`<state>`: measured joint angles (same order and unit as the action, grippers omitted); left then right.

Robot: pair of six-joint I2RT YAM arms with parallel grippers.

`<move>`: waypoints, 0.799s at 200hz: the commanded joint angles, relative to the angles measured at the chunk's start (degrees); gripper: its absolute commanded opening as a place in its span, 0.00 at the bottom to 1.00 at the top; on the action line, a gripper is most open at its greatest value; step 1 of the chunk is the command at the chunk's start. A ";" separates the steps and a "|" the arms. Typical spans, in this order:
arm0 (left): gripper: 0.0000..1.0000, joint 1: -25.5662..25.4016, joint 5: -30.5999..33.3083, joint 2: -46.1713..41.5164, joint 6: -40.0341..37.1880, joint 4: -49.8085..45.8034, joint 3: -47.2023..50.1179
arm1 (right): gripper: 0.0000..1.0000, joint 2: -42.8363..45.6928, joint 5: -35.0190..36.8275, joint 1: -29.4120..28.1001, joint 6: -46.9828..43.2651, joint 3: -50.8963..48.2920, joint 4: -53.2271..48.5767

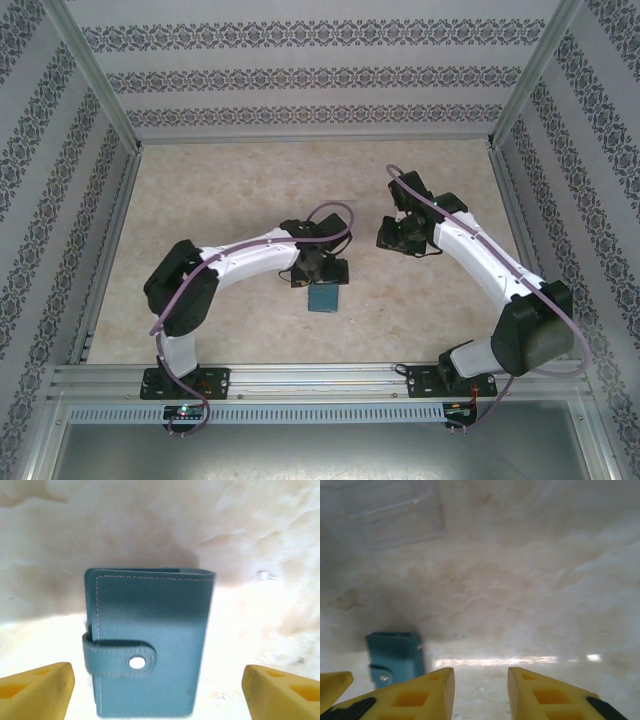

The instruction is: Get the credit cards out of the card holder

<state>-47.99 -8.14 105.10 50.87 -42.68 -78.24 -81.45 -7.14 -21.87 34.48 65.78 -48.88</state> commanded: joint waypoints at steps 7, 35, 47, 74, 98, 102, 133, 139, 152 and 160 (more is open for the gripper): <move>0.82 2.68 1.99 -5.86 -3.02 -4.52 1.70 | 0.36 0.29 -15.13 0.03 2.28 -8.05 14.19; 0.77 5.30 0.06 -9.56 -4.65 -3.71 5.36 | 0.41 -0.50 -22.28 -1.00 4.93 -16.70 28.80; 0.75 6.50 -1.37 -10.49 -5.55 -2.91 6.76 | 0.42 -2.05 -23.84 -1.91 4.98 -18.72 33.12; 0.72 8.03 -4.15 -11.45 -6.95 -1.00 8.93 | 0.40 -7.13 -27.77 -3.27 6.44 -21.58 41.74; 0.70 8.78 -6.07 -11.83 -7.12 1.05 10.52 | 0.38 -11.63 -29.06 -4.47 6.83 -22.10 45.16; 0.69 8.87 -6.29 -11.77 -7.13 1.22 10.68 | 0.38 -12.32 -29.16 -4.69 6.87 -22.03 45.42; 0.69 9.05 -7.10 -11.27 -7.59 1.72 11.08 | 0.35 -15.95 -29.90 -5.20 7.46 -22.16 47.65; 0.69 9.05 -7.30 -11.17 -7.65 1.80 11.04 | 0.35 -16.44 -30.22 -5.19 7.72 -22.48 48.48; 0.69 9.05 -7.80 -10.84 -7.74 2.11 11.07 | 0.35 -17.19 -30.89 -5.27 8.22 -22.80 49.62; 0.68 9.05 -8.19 -10.56 -7.77 2.39 11.08 | 0.34 -17.60 -31.18 -5.28 8.40 -23.01 50.13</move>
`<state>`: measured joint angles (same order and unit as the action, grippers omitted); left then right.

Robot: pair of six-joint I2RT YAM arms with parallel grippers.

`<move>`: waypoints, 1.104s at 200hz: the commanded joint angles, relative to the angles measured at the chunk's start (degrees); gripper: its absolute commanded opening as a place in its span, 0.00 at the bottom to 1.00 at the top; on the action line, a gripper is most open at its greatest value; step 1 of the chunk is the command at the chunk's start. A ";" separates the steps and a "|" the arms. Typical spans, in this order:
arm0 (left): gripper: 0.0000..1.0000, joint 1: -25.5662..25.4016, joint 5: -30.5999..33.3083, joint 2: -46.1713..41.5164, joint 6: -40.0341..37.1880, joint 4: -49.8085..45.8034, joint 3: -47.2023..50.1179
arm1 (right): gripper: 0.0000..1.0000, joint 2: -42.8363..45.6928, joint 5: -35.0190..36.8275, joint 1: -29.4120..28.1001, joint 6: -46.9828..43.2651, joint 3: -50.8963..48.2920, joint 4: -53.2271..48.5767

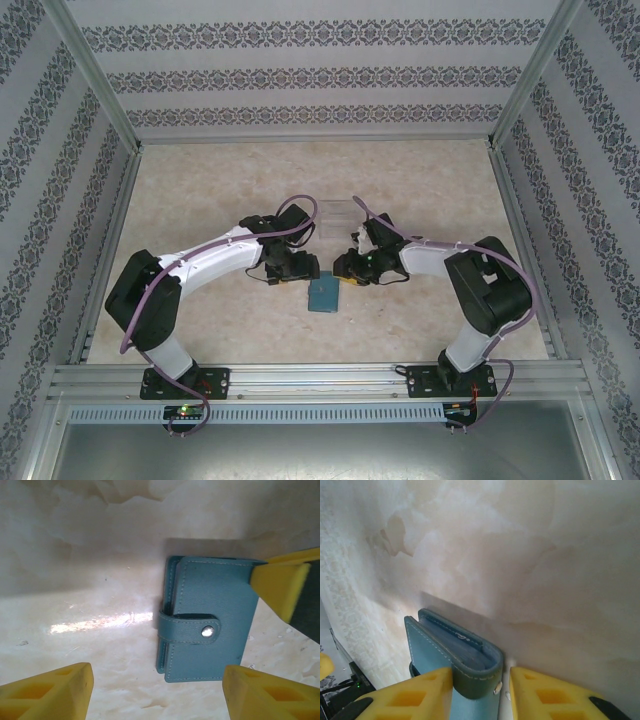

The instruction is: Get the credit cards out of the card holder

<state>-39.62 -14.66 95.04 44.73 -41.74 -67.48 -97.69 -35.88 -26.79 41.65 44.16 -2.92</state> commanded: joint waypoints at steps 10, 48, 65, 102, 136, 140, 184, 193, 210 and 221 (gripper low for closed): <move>0.66 0.68 -2.36 -0.07 -1.79 1.70 0.17 | 0.33 -1.58 -2.79 -0.37 1.58 -1.77 5.11; 0.58 0.29 -4.45 2.34 -2.49 2.03 -0.89 | 0.23 -1.98 -2.27 -0.37 1.80 -2.24 5.03; 0.55 -0.60 -4.71 4.24 -3.40 1.22 -2.47 | 0.21 -2.07 -2.19 -0.37 1.81 -2.24 4.94; 0.46 -2.81 -4.38 9.11 -4.72 -1.45 -6.78 | 0.18 -2.24 -2.26 -0.46 1.68 -2.06 4.36; 0.41 -4.15 -4.58 12.97 -5.80 -2.48 -9.99 | 0.15 -1.95 -2.27 -0.48 1.57 -2.06 3.97; 0.40 -4.28 -4.51 13.47 -5.86 -2.84 -10.46 | 0.15 -1.89 -2.27 -0.46 1.55 -2.00 3.85; 0.38 -4.90 -3.02 16.34 -6.50 -5.52 -12.75 | 0.13 -1.91 -2.09 -0.37 1.49 -1.71 3.27; 0.38 -5.20 -2.17 16.86 -6.81 -6.42 -13.10 | 0.12 -1.98 -2.09 -0.37 1.50 -1.72 3.27; 0.37 -5.54 -0.75 17.58 -6.83 -7.69 -13.29 | 0.12 -2.22 -2.09 -0.35 1.49 -1.71 3.07; 0.37 -5.69 0.09 18.07 -6.85 -8.25 -13.37 | 0.11 -2.24 -2.00 -0.37 1.56 -1.71 3.05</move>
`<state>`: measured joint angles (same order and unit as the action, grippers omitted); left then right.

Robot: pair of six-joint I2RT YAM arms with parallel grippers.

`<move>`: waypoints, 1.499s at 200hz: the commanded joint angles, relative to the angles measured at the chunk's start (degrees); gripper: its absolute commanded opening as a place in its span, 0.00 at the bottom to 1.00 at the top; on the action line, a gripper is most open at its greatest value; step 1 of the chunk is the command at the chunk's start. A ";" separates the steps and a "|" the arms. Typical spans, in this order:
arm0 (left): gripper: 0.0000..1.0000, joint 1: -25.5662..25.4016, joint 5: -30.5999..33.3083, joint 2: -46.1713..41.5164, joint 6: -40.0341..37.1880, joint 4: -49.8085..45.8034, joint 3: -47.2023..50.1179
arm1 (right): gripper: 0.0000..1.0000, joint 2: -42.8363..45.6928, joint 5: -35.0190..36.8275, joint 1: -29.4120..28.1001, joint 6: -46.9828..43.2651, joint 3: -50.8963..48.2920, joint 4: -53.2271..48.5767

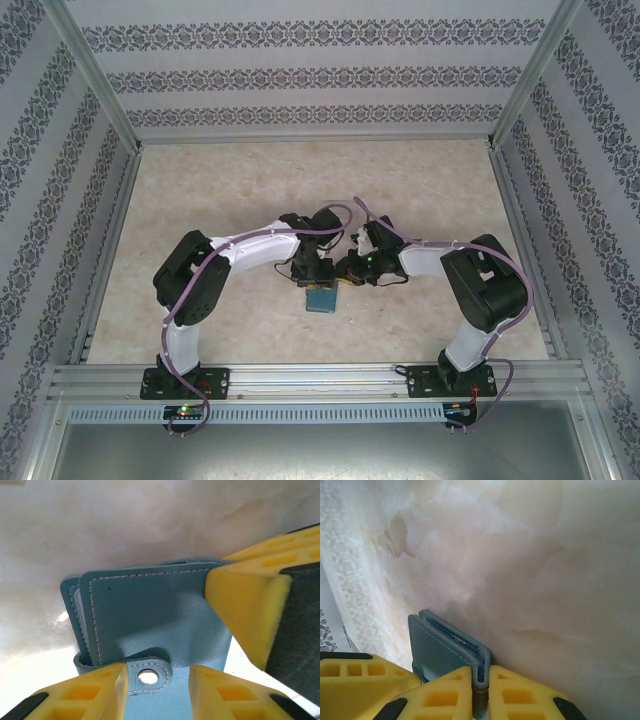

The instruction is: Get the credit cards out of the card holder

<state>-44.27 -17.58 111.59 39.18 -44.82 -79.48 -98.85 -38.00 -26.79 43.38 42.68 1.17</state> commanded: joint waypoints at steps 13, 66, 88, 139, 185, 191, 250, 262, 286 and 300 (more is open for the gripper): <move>0.37 -1.23 3.62 2.35 -1.48 -5.82 -1.61 | 0.11 -1.20 0.20 -0.31 -0.13 -0.31 -1.03; 0.32 -1.96 3.68 5.34 -1.70 -6.31 -2.17 | 0.10 -0.91 0.19 -0.21 -0.32 -0.14 -1.43; 0.31 -2.05 3.47 5.47 -1.34 -5.67 -1.47 | 0.10 -0.65 0.34 -0.11 -0.36 -0.22 -1.52; 0.24 -2.05 4.59 3.86 -0.95 -5.72 -1.22 | 0.10 -0.38 0.47 -0.02 -0.50 -0.39 -2.11; 0.16 -2.05 6.10 0.80 -0.82 -6.53 -1.71 | 0.08 -0.21 0.98 -0.02 -1.17 0.13 -3.35; 0.15 -2.05 6.26 0.19 -0.75 -6.58 -1.73 | 0.08 -0.25 1.07 0.02 -1.35 0.21 -3.65; 0.10 -0.49 6.03 -6.03 0.53 -5.17 1.70 | 0.06 -0.21 2.13 0.33 -3.54 1.01 -6.80; 0.10 0.05 5.67 -7.18 0.70 -4.87 2.67 | 0.06 0.01 2.31 0.46 -4.06 1.31 -7.48; 0.09 1.39 3.24 -9.47 1.23 -2.79 5.38 | 0.06 0.52 3.28 0.90 -6.15 2.83 -11.16; 0.09 2.37 1.21 -10.75 1.67 -0.62 7.46 | 0.07 0.95 5.01 1.03 -7.98 4.44 -15.19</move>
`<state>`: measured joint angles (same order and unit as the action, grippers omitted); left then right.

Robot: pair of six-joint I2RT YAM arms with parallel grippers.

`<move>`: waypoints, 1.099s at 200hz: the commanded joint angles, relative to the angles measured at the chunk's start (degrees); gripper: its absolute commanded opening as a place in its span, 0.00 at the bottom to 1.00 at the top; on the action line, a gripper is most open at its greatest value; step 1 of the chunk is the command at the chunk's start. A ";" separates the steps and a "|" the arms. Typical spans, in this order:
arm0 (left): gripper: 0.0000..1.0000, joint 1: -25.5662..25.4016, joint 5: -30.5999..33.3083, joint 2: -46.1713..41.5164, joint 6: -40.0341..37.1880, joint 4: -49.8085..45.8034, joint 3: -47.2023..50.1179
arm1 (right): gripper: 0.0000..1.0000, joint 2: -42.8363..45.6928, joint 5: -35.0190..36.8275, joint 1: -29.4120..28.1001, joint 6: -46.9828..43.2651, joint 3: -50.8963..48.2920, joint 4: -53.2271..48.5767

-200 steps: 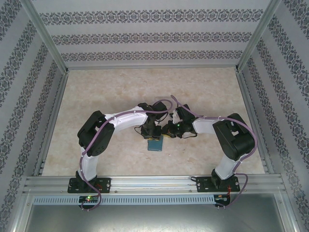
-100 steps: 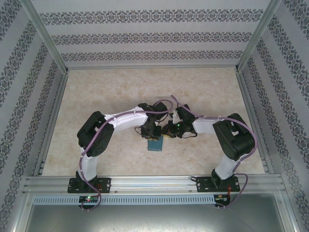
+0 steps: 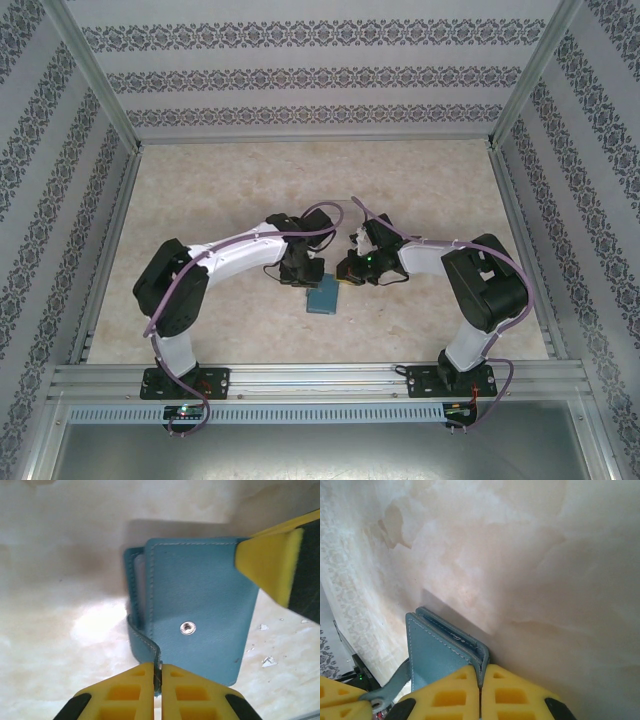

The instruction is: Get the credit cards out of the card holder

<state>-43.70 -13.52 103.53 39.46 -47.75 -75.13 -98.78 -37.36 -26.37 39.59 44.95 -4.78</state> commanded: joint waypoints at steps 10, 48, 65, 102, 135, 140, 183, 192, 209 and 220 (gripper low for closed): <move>0.09 2.55 -4.75 -3.23 1.69 4.13 4.84 | 0.08 1.10 5.80 0.62 -4.99 3.37 -12.06; 0.08 5.21 -9.52 -4.72 2.60 9.56 10.56 | 0.18 1.39 12.62 -0.87 -6.18 8.19 -21.71; 0.09 6.22 -10.87 -5.22 2.81 11.56 12.61 | 0.24 1.64 16.11 -1.89 -6.23 10.25 -25.15; 0.09 8.15 -14.04 -6.36 3.30 15.95 16.83 | 0.40 2.66 24.94 -5.44 -3.21 14.39 -32.46; 0.09 9.79 -16.56 -6.80 3.89 19.66 20.21 | 0.56 3.09 30.77 -10.13 0.71 17.38 -36.82; 0.09 9.98 -17.01 -6.84 4.02 20.21 20.71 | 0.58 3.00 31.82 -10.91 1.26 17.92 -37.55; 0.09 11.77 -19.65 -7.02 4.36 23.55 23.66 | 0.80 1.03 35.04 -16.26 4.73 21.49 -40.40; 0.09 12.18 -20.25 -7.11 4.51 24.35 24.34 | 0.82 0.30 35.66 -17.26 5.30 22.30 -41.20; 0.09 12.83 -21.40 -7.09 4.52 25.66 25.36 | 0.83 -1.26 36.57 -18.94 6.61 23.49 -41.82; 0.09 13.23 -21.82 -7.10 4.40 26.06 25.94 | 0.83 -2.21 37.05 -19.76 7.61 24.15 -42.28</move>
<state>-31.77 -33.52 97.23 43.35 -24.38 -50.81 -98.50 -3.88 -44.25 43.77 67.00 -43.59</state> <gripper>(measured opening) 0.094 0.827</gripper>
